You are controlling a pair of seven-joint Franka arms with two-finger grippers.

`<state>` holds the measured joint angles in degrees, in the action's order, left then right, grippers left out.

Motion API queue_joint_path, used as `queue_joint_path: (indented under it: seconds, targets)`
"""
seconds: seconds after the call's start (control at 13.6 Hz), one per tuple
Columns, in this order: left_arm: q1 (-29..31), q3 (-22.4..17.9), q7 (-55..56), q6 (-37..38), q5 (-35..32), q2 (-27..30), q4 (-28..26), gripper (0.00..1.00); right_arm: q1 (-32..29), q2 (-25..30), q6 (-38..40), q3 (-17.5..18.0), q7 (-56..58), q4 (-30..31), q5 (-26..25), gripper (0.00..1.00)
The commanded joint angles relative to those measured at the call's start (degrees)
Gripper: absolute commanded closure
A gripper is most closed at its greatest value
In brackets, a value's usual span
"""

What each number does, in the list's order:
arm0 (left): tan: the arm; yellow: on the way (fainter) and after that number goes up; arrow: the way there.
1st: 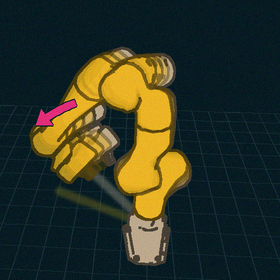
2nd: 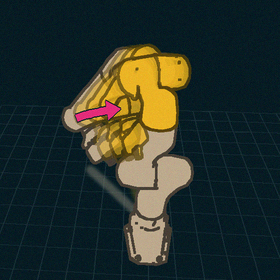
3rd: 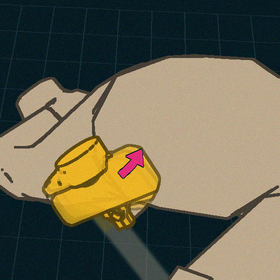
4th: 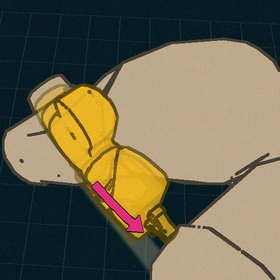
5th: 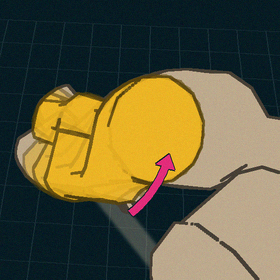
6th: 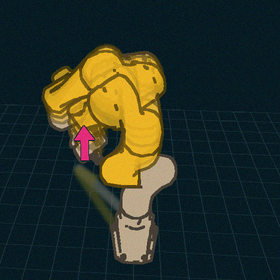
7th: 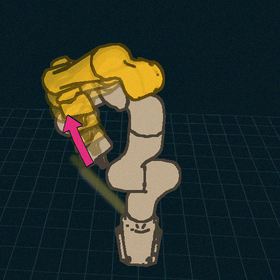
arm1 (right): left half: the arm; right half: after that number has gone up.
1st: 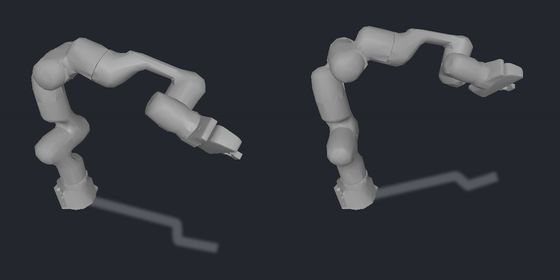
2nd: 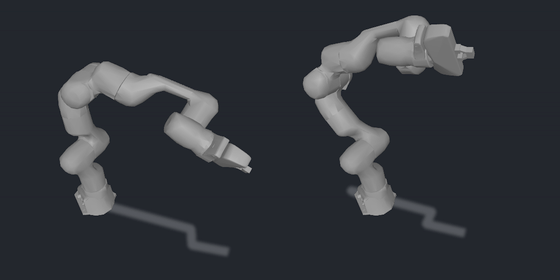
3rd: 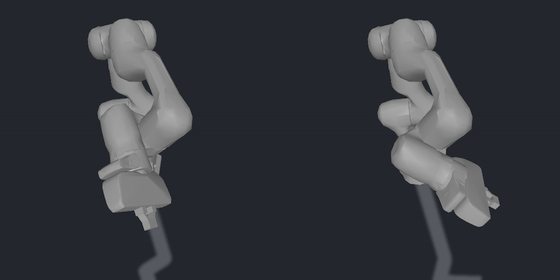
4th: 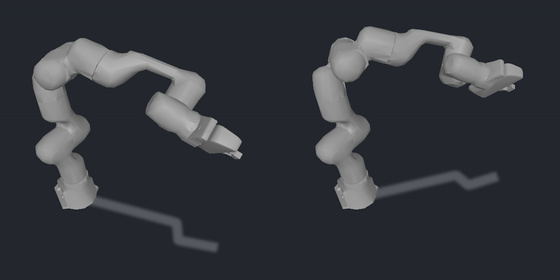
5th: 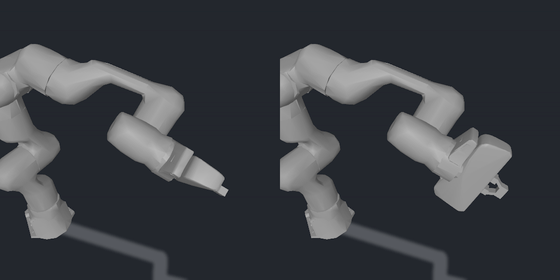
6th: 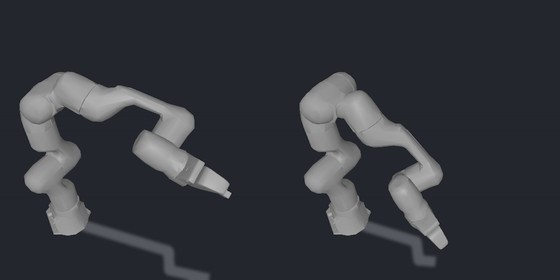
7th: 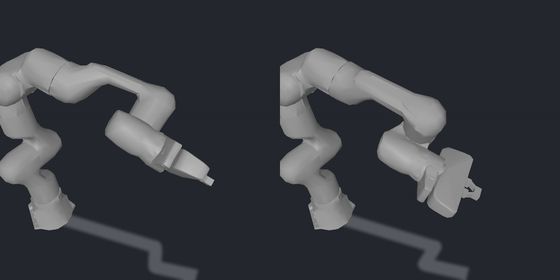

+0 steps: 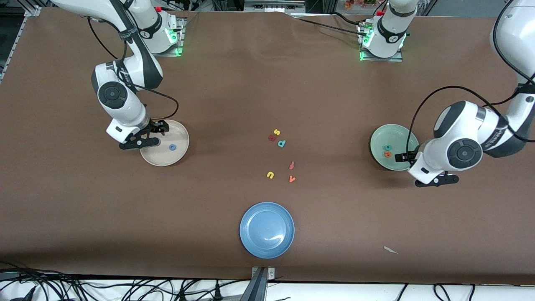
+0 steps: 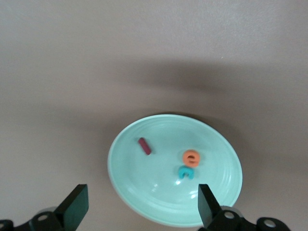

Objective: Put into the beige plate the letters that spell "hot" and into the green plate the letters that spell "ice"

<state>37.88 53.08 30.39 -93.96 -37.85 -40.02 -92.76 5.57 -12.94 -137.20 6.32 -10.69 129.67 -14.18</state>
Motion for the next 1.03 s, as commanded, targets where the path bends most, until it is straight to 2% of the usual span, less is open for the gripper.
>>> queue_joint_path:
  seconds: [0.0, 0.15, 0.37, 0.51, 0.59, 0.81, 0.88, 0.96]
  targets:
    - [-1.6, -0.5, -10.5, 8.9, -0.1, 0.1, 9.4, 0.00, 0.0, 3.3, 0.8, 0.2, 0.6, 0.9, 2.5, 0.00]
    - [-2.1, -0.4, -15.4, 13.6, 1.9, 0.1, 14.4, 0.00, 0.0, 4.5, 5.9, 0.6, 0.8, -2.3, 7.4, 0.00]
    - [-2.5, -0.3, -20.7, 17.3, 3.8, 0.6, 19.5, 0.00, 0.1, 4.7, 21.3, 0.6, 1.2, -13.8, 9.0, 0.00]
    - [-3.3, -0.8, -21.4, 17.5, 8.3, 1.0, 23.6, 0.00, 0.1, 6.2, 27.5, 0.5, 1.5, -18.7, 11.4, 0.00]
    - [-6.4, -2.4, -21.3, 18.3, 9.8, 1.0, 27.3, 0.00, 0.1, 7.3, 29.3, 0.3, 1.7, -20.3, 11.9, 0.00]
    - [-20.2, -16.3, -21.3, 21.5, 12.7, 3.7, 35.1, 0.00, 0.1, 9.9, 34.8, -3.0, 1.7, -26.2, 12.0, 0.00]
    - [-23.0, -20.2, -21.2, 21.5, 16.8, 4.2, 36.6, 0.01, 0.1, 10.0, 37.4, -4.2, 1.8, -28.7, 12.2, 0.00]
    - [-26.3, -25.8, -21.3, 21.0, 21.1, 5.6, 37.6, 0.07, 0.2, 10.1, 39.5, -5.7, 1.8, -30.6, 13.6, 0.00]
